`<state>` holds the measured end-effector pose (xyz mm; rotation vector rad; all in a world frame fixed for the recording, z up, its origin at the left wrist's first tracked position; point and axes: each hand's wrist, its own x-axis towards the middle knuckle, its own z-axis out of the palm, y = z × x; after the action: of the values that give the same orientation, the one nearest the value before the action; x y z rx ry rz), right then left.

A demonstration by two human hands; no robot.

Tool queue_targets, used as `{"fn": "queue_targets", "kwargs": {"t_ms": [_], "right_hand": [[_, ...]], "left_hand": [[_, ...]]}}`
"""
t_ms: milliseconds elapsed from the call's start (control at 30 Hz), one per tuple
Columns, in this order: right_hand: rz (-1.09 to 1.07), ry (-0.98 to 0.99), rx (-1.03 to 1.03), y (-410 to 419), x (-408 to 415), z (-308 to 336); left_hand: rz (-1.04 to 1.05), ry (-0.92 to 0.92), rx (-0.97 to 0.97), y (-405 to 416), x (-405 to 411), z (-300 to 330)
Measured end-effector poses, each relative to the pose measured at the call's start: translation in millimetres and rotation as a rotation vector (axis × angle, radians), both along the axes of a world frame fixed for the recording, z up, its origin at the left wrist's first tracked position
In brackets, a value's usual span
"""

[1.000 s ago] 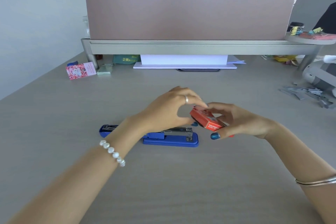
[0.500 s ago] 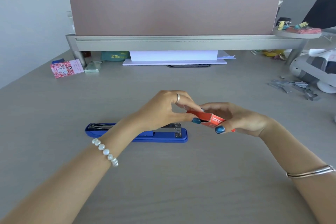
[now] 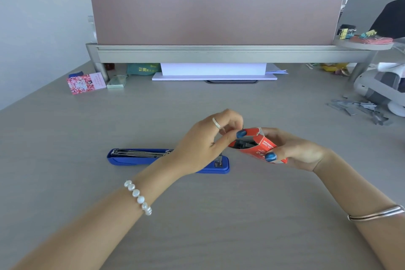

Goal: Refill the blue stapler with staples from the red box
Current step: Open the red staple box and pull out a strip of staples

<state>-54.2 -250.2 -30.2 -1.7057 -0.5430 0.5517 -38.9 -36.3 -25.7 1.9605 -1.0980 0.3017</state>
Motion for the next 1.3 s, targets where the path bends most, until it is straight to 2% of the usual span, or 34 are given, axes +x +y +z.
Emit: {"fn": "queue_targets", "kwargs": {"t_ms": [100, 200, 433, 533, 667, 867, 1133, 1300], "right_hand": [[-0.030, -0.004, 0.024, -0.7, -0.4, -0.4], [-0.031, -0.015, 0.029, 0.0, -1.9, 0.9], [-0.049, -0.036, -0.059, -1.2, 0.2, -3.1], [-0.049, -0.041, -0.098, -0.5, -0.8, -3.9], [-0.070, -0.048, -0.108, -1.2, -0.9, -4.4], [-0.084, -0.038, -0.084, -2.7, 1.6, -5.5], [-0.078, -0.038, -0.036, -1.3, -0.1, -4.1], [-0.104, -0.040, -0.008, -2.6, -0.9, -4.4]], "left_hand": [[0.023, -0.367, 0.161, 2.3, 1.4, -0.6], [0.056, -0.546, 0.188, 3.6, 7.8, -2.9], [-0.024, -0.443, 0.333, 3.8, 11.3, -3.7], [-0.036, -0.482, 0.370, 3.4, 12.0, -4.6], [-0.022, -0.595, 0.340, 2.8, 11.0, -4.8], [0.066, -0.588, 0.390, 2.9, 9.5, -5.9], [0.106, -0.582, 0.365, 2.3, 7.4, -5.3], [0.033, -0.435, 0.298, 1.4, 6.5, -8.0]]}}
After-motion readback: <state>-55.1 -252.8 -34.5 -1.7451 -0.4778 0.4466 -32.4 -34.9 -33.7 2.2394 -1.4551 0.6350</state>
